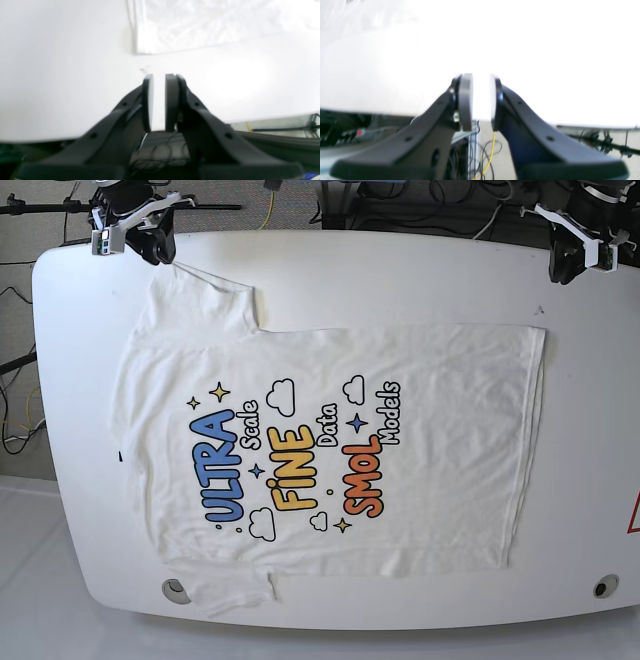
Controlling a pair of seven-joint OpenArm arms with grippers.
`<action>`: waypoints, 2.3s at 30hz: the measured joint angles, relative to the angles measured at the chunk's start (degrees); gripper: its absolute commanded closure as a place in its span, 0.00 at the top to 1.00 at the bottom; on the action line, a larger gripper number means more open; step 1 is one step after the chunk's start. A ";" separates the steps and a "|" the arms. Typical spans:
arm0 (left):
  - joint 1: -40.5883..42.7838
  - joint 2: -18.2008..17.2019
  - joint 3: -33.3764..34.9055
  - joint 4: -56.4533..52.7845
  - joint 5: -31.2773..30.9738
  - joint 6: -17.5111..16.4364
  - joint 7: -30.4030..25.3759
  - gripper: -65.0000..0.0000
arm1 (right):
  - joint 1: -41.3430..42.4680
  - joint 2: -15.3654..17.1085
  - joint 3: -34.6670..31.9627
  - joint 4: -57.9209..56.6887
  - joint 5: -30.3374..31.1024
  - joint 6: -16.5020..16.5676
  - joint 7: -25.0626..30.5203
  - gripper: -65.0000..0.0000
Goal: Fold the T-shirt properly
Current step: 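Move both grippers down toward the shoulder corners of the white T-shirt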
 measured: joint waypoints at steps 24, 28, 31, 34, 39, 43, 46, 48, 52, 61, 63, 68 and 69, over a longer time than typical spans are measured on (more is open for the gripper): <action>-4.33 0.15 -2.69 -0.57 -2.91 -3.30 5.81 0.31 | 7.74 0.09 0.44 -8.92 4.50 0.59 -1.03 0.57; -5.33 -0.76 -3.56 -0.79 -3.13 -3.30 6.99 0.33 | 9.49 0.94 1.97 -9.64 5.01 0.90 -1.07 0.59; -6.12 -1.03 -3.87 -1.31 -4.09 -3.69 7.08 0.37 | 11.32 1.40 3.80 -11.02 5.84 0.92 -1.22 0.61; -7.19 -1.09 -4.52 -2.80 -4.94 -4.74 7.43 0.38 | 14.03 2.34 6.21 -13.33 5.25 0.98 -4.26 0.61; -8.70 -1.22 -5.01 -4.87 -5.01 -4.55 8.83 0.37 | 16.63 4.39 7.85 -15.74 6.40 0.48 -5.25 0.61; -10.25 -1.05 -4.81 -6.99 -4.96 -6.23 9.88 0.36 | 18.40 5.95 7.78 -18.08 9.42 2.21 -10.43 0.61; -11.02 -0.83 -4.59 -8.17 -4.52 -6.56 11.41 0.35 | 19.23 6.78 7.45 -19.10 10.03 2.47 -11.43 0.61; -11.13 -0.72 -4.57 -8.37 -4.55 -6.73 11.41 0.34 | 19.39 7.19 7.45 -19.21 10.71 3.02 -11.47 0.61; -11.23 -0.79 -4.02 -8.37 -4.50 -6.75 11.41 0.34 | 19.39 7.67 6.99 -19.43 11.47 3.13 -11.80 0.60; -10.75 -0.79 -3.39 -6.43 -4.76 -7.65 11.04 0.34 | 19.52 8.15 2.51 -20.98 12.85 3.56 -13.20 0.60; -10.64 -0.79 -3.52 -6.36 -4.74 -7.63 11.37 0.34 | 19.98 8.15 2.08 -21.66 12.87 3.37 -13.18 0.60; -10.47 -0.74 -4.28 -6.29 -4.52 -7.56 11.85 0.34 | 21.68 7.82 0.37 -24.06 13.33 3.65 -14.03 0.60; -10.45 -0.72 -4.28 -6.23 -4.55 -7.58 11.85 0.34 | 22.38 7.69 0.24 -24.48 13.33 3.69 -14.12 0.60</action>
